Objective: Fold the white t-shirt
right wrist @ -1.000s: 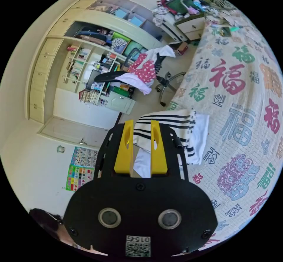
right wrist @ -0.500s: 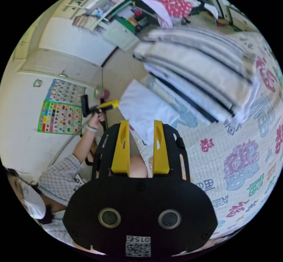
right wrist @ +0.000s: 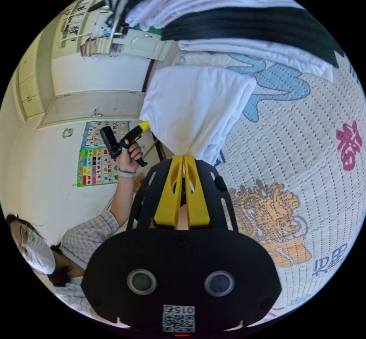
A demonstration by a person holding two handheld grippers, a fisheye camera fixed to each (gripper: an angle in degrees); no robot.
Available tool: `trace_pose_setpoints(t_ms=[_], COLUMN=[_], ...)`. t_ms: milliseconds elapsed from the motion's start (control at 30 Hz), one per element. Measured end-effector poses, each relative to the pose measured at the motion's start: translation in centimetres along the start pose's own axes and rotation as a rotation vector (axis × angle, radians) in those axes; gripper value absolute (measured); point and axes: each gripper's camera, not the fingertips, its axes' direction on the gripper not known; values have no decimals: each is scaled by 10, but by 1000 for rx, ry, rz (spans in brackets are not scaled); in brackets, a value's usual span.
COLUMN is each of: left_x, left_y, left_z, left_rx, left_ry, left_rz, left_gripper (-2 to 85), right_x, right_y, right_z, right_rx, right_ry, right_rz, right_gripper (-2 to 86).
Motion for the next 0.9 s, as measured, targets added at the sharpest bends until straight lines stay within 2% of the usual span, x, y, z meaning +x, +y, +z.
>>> trace_pose_setpoints(t_ms=[100, 267, 333, 400, 467, 600, 733, 800, 900], left_x=[7, 58, 88, 119, 165, 224, 271, 299, 347], left_y=[14, 30, 40, 55, 86, 131, 155, 169, 207], left_z=[-16, -38, -41, -38, -17, 43, 106, 121, 154], left_rx=[72, 111, 93, 52, -65, -232, -365, -386, -551], left_ry=[98, 295, 283, 189, 77, 47, 142, 158, 99], left_rz=[16, 192, 270, 328, 442, 578, 604, 682, 881], left_gripper=[37, 44, 65, 106, 146, 152, 153, 149, 133], right_x=[-14, -47, -65, -92, -115, -159, -181, -189, -192], right_y=[44, 133, 173, 231, 276, 375, 462, 523, 599], right_z=[-44, -116, -142, -175, -198, -236, -266, -286, -311], right_rx=[171, 331, 381, 450, 498, 551, 609, 670, 770], right_ry=[-215, -364, -430, -472, -488, -425, -365, -316, -291], right_rz=[-73, -207, -269, -359, -422, -531, -566, -568, -554], right_gripper=[-5, -6, -6, -6, -6, -6, -6, -6, -6])
